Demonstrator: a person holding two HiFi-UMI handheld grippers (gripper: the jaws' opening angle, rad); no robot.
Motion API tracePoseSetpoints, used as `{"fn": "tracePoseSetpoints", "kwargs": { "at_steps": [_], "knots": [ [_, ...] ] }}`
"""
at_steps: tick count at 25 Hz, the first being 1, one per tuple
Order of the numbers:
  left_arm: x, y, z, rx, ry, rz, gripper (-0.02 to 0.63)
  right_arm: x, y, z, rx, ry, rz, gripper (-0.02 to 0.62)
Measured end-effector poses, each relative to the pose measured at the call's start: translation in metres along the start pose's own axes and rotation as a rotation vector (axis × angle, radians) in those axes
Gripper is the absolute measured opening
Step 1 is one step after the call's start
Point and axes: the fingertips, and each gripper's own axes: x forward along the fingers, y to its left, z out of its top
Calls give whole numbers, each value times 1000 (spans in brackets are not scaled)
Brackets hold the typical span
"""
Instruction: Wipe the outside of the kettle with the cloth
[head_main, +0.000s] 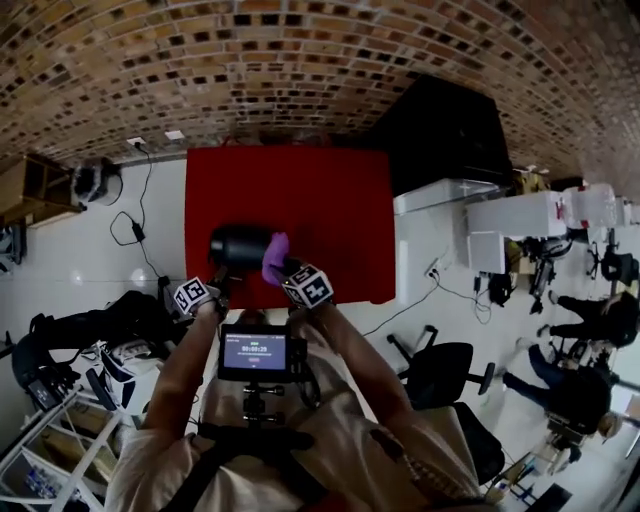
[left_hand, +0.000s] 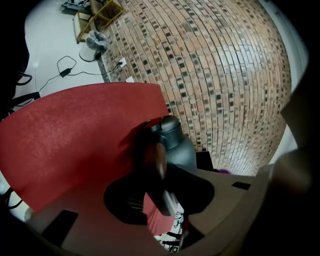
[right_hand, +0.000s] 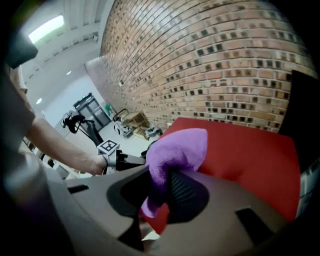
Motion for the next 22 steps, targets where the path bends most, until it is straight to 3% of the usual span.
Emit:
{"fn": "tracePoseSetpoints", "kwargs": {
  "at_steps": [6,10,12,14,18,22],
  "knots": [
    [-5,15,-23,5,80,23,130,118,57,30,-154,175,72,95],
    [-4,13,-28,13,95,20,130,161,70,20,-291,307,28,95],
    [-4,14,-23,4,79,9,126,157,64,15,-311,302,-9,95],
    [-4,13,-16,-2,63,-14,123,139,43,1,-245,285,-53,95],
    [-1,4,-11,30,91,-28,123,95,-14,-27,26,164,-94,95],
    [4,-2,-9,35,102,-35,123,66,-53,-33,155,46,-189,101]
  ]
}}
